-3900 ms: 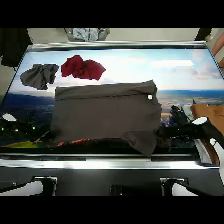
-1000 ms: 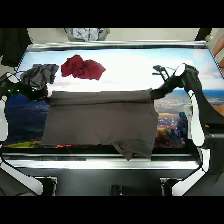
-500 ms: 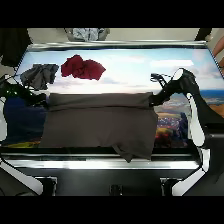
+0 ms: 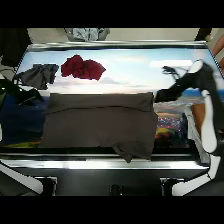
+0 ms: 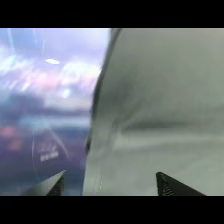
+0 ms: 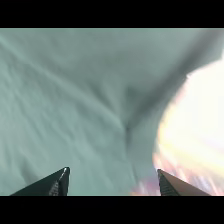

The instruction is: Fold the shirts.

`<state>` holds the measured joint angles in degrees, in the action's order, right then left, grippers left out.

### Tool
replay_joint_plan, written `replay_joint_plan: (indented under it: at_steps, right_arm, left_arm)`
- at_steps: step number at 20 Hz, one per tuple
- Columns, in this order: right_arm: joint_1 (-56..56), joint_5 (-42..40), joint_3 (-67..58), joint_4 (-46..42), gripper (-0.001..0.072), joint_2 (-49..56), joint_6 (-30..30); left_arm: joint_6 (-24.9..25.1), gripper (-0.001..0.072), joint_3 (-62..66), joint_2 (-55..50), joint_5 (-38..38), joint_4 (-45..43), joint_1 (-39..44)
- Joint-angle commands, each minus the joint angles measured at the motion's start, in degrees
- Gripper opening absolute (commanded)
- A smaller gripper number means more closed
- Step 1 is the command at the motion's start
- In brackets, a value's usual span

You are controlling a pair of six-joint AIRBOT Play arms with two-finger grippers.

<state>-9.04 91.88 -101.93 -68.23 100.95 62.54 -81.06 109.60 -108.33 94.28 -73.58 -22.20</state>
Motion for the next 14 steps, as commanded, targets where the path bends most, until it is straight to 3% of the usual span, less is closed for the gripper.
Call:
replay_joint_plan:
  at_steps: [1, 3, 8, 9, 14]
  right_arm:
    - [-5.8, 8.2, 2.8, -7.3, 0.0643, -7.1, -1.7]
    - [-6.1, 4.9, 11.9, -10.9, 0.0643, -12.5, -2.4]
    - [-6.0, -3.7, 32.2, -2.8, 0.0643, -21.3, -8.0]
    - [-6.0, -3.7, 33.6, -2.9, 0.0643, -21.8, -8.9]
    - [-6.0, -3.9, 34.3, -2.9, 0.0625, -22.2, -10.6]
  left_arm:
    - [-1.5, 0.058, -2.3, 4.2, 8.2, -1.1, -2.9]
    - [-1.4, 0.058, -15.1, 10.1, 6.4, -1.5, -4.1]
    - [5.8, 0.058, -54.5, 27.6, -12.4, -4.2, -6.8]
    - [7.7, 0.058, -57.8, 28.9, -14.3, -3.8, -7.2]
    - [7.6, 0.058, -63.8, 28.2, -19.9, -2.4, -7.8]
